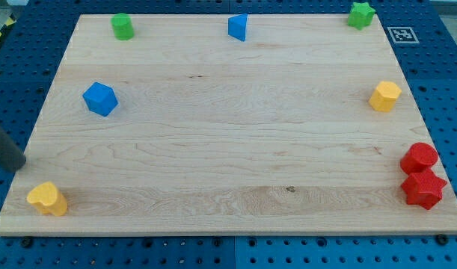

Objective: Push the yellow heart towards the bottom center

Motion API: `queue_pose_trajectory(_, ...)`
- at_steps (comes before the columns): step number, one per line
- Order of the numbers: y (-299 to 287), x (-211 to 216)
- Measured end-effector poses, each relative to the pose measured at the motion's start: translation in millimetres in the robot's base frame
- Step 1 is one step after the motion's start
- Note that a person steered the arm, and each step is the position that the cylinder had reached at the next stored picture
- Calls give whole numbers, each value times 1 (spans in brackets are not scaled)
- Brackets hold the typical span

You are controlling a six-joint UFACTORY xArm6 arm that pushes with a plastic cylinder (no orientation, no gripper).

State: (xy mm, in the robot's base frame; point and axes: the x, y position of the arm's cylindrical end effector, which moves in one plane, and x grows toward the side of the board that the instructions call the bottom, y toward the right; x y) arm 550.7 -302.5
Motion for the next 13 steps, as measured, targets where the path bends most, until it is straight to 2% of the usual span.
queue_pose_trajectory(1,5,46)
queue_pose_trajectory(2,18,50)
queue_pose_trajectory(3,37,29)
queue_pose_trajectory(4,54,35)
queue_pose_trajectory(5,53,59)
queue_pose_trajectory(6,84,66)
queue_pose_trajectory(7,108,58)
queue_pose_trajectory(12,113,66)
queue_pose_trajectory(13,132,48)
